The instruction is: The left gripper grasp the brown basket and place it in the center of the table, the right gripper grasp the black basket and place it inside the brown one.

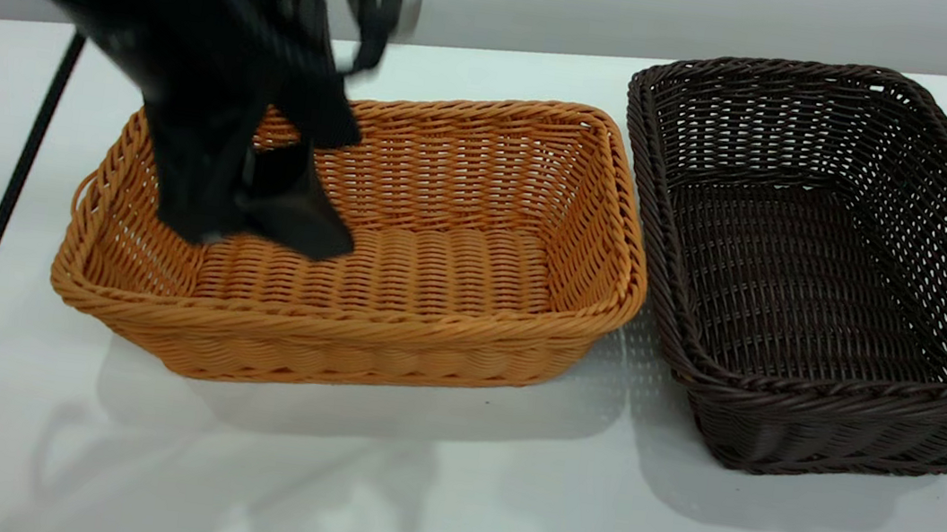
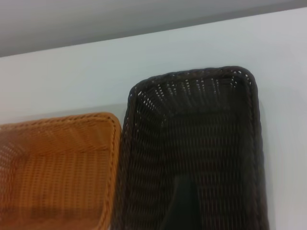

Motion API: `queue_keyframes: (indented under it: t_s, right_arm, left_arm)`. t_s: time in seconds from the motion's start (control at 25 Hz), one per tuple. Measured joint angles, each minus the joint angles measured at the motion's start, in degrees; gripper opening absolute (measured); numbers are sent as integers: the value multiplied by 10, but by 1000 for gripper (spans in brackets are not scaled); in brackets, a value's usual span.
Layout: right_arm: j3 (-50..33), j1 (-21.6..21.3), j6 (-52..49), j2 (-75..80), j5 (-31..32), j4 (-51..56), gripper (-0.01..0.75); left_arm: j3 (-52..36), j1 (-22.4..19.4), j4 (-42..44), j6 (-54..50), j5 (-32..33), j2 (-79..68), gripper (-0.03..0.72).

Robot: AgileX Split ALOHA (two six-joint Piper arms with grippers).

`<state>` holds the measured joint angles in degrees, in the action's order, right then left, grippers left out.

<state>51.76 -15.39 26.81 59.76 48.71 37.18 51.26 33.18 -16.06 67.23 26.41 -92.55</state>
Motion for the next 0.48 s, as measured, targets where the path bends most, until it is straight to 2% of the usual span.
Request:
queue_keyframes:
  t_s: [0.12, 0.28, 0.48]
  right_arm:
    - [0, 0, -17, 0, 18, 12, 563]
    - [0, 0, -69, 0, 51, 47, 559]
    - [-28, 0, -180, 0, 37, 109, 519]
  left_arm:
    - [0, 25, 0, -43, 34, 36, 532]
    - [0, 52, 0, -119, 39, 92, 532]
    - [0, 67, -7, -203, 31, 160, 532]
